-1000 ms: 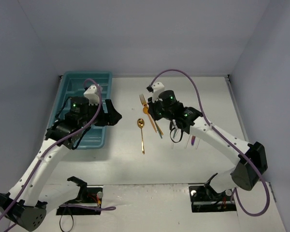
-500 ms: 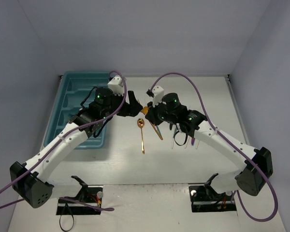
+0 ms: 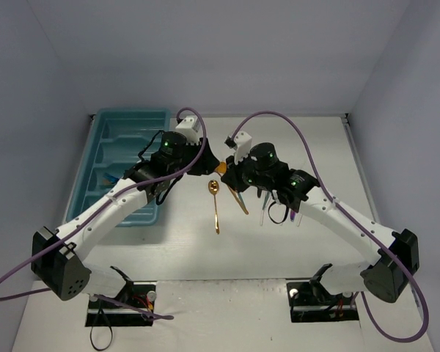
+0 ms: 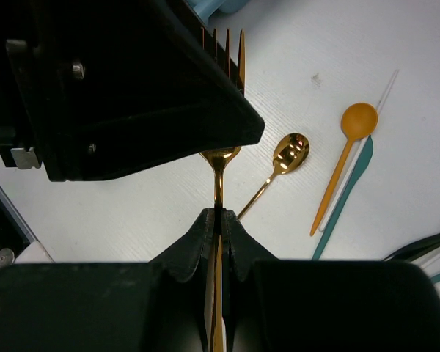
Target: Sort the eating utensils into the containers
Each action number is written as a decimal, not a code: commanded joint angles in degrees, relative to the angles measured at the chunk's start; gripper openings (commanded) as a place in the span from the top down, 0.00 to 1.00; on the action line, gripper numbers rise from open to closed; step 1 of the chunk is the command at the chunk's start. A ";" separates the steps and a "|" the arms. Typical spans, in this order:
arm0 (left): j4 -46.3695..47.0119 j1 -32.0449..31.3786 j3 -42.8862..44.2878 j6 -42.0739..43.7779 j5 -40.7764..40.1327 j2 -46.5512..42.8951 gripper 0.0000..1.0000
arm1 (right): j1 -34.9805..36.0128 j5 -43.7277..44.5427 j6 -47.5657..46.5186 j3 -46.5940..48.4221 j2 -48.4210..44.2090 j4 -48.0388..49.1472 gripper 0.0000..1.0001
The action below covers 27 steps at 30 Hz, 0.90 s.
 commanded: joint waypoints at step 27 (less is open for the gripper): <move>-7.38 27.53 -4.65 0.86 -6.92 -16.23 1.00 | 0.10 11.44 3.55 -7.04 -9.15 3.86 0.29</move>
